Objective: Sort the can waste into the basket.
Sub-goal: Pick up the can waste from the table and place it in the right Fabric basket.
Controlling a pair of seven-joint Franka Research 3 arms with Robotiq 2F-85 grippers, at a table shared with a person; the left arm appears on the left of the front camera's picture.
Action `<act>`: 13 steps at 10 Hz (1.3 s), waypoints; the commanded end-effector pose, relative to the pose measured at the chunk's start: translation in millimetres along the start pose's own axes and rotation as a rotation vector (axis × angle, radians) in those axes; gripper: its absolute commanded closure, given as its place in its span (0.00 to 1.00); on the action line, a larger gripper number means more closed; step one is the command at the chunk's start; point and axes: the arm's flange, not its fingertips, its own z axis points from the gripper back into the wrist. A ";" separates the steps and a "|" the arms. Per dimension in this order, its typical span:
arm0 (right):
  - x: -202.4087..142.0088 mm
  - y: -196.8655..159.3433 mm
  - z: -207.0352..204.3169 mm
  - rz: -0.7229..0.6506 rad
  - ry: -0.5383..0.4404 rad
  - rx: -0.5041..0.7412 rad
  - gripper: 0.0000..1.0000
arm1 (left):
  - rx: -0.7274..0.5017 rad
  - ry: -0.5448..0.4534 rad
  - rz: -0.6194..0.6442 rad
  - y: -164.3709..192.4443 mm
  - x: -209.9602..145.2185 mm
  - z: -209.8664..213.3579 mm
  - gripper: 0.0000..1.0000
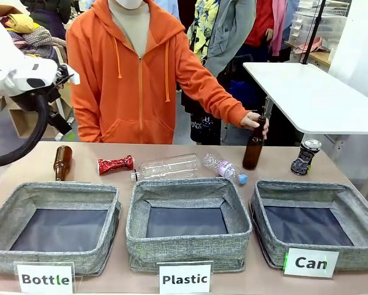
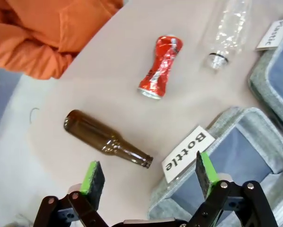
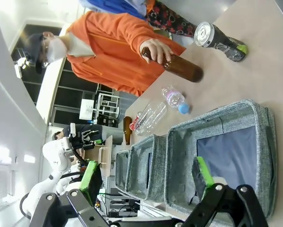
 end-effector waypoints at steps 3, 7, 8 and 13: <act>3.6 -0.8 -0.9 0.030 -0.017 0.025 0.00 | -0.106 0.138 -0.280 20.8 29.4 -16.7 0.00; 3.6 -0.8 -0.9 0.030 -0.017 0.025 0.00 | -0.337 0.144 -0.739 17.2 71.8 -64.9 0.00; 3.6 -0.8 -0.9 0.030 -0.017 0.025 0.00 | -0.385 0.138 -0.776 17.0 73.2 -76.8 0.00; 3.6 -0.8 -0.9 0.030 -0.017 0.025 0.00 | -0.459 -0.062 -0.707 71.7 1.7 -13.2 0.00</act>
